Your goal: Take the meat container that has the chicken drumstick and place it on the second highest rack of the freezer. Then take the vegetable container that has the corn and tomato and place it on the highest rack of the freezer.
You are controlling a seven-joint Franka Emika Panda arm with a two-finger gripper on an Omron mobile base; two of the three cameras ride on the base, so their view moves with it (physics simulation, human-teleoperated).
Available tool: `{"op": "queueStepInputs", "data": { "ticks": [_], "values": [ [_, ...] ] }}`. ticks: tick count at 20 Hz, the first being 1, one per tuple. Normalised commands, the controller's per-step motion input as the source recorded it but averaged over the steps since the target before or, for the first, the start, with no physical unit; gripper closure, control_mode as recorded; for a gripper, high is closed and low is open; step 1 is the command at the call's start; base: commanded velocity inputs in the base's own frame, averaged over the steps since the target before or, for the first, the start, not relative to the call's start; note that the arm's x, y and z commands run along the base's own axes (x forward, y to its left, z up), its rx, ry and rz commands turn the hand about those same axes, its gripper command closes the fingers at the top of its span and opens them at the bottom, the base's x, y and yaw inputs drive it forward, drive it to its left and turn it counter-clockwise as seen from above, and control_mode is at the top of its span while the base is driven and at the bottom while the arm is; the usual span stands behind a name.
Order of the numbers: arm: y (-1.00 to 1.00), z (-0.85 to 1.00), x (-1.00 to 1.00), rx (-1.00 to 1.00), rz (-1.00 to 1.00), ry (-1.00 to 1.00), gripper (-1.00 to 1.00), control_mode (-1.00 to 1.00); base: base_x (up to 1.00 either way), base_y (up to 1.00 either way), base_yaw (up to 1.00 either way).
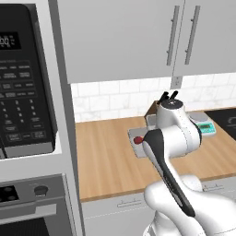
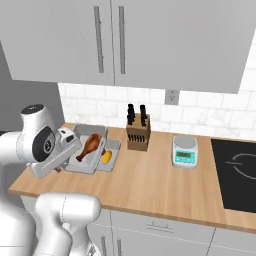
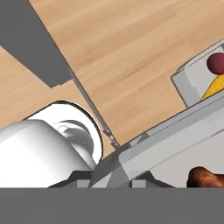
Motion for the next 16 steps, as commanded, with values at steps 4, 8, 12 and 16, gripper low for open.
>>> {"op": "queueStepInputs", "data": {
  "ticks": [4,8,12,16],
  "values": [
    [0.0,0.0,0.0,0.0,0.01,0.06,1.0,-1.0,0.0,0.0,0.0],
    [0.0,0.0,0.0,0.0,0.0,0.0,1.0,-1.0,0.0,0.0,0.0],
    [0.0,0.0,-0.1,0.0,0.0,0.0,1.0,-1.0,0.0,0.0,0.0],
    [0.0,0.0,0.0,0.0,0.0,0.0,1.0,1.0,-0.8,0.08,0.0]
  ]
}}
